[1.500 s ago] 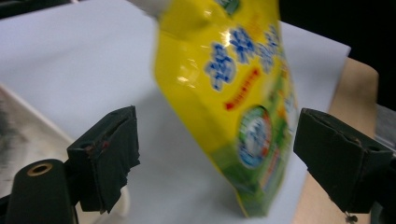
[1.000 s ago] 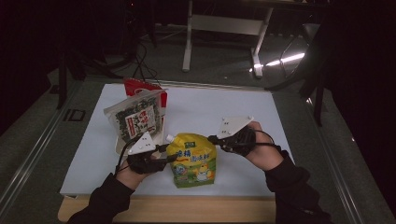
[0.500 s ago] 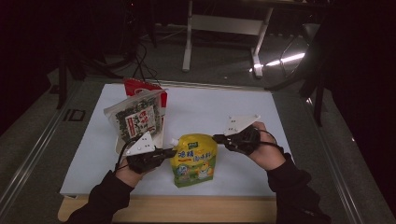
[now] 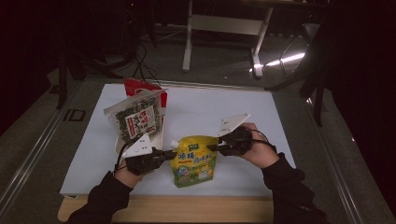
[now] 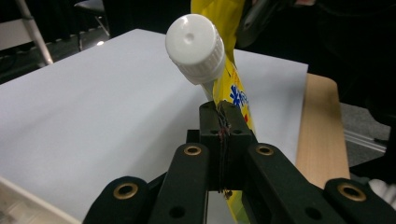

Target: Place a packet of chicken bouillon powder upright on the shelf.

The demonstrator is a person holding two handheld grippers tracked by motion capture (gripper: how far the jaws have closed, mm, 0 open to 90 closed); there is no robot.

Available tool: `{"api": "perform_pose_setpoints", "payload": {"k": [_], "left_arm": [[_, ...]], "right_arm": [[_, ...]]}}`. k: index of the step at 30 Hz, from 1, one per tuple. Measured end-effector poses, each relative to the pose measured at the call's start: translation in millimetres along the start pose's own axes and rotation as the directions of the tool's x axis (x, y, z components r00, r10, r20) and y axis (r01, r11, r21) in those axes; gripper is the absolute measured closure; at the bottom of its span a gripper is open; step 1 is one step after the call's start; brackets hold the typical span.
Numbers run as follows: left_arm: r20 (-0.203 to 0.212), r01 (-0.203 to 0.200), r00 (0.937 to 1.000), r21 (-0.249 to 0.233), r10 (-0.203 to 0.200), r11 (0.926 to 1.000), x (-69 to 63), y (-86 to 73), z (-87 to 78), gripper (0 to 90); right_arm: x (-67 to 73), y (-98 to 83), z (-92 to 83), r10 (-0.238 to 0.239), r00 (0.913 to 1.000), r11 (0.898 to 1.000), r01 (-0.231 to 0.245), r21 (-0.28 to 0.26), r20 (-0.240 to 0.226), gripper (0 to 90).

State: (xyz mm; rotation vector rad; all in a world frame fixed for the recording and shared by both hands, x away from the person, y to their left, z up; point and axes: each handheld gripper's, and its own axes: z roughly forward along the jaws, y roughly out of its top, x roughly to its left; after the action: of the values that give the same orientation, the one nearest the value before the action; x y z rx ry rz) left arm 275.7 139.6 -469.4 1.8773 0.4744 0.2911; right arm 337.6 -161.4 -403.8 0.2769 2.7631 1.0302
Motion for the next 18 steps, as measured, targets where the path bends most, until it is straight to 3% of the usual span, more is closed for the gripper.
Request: {"api": "perform_pose_setpoints", "payload": {"k": [3, 9, 12, 15, 18], "left_arm": [[0.002, -0.012, 0.9999, 0.009, 0.012, 0.9999, -3.5, 2.2, -0.5, 90.0], [0.024, -0.015, 0.9996, 0.015, 0.014, 0.9998, -6.5, 3.4, -3.5, 90.0], [0.025, -0.015, 0.9996, 0.012, 0.014, 0.9998, -7.3, 4.6, -6.4, 90.0], [0.021, -0.019, 0.9996, -0.012, 0.019, 0.9997, -6.0, 7.7, -12.2, 89.3], [0.016, -0.022, 0.9996, -0.023, 0.023, 0.9995, -5.6, 10.2, -14.8, 82.5]], "right_arm": [[2.1, 1.4, 6.3, -0.019, 0.9996, 1.000, 0.019, 0.014, -0.023, 83.4], [8.4, 4.7, 3.0, -0.056, 0.9976, 0.997, 0.058, 0.042, -0.040, 89.6], [12.5, 6.7, -3.2, -0.056, 0.9967, 0.998, 0.058, 0.029, -0.059, 89.8], [16.7, 11.2, -10.1, -0.051, 0.9979, 0.999, 0.050, -0.006, -0.040, 90.0], [17.9, 15.0, -14.0, -0.052, 0.9981, 0.998, 0.052, -0.023, -0.031, 90.0]]}}
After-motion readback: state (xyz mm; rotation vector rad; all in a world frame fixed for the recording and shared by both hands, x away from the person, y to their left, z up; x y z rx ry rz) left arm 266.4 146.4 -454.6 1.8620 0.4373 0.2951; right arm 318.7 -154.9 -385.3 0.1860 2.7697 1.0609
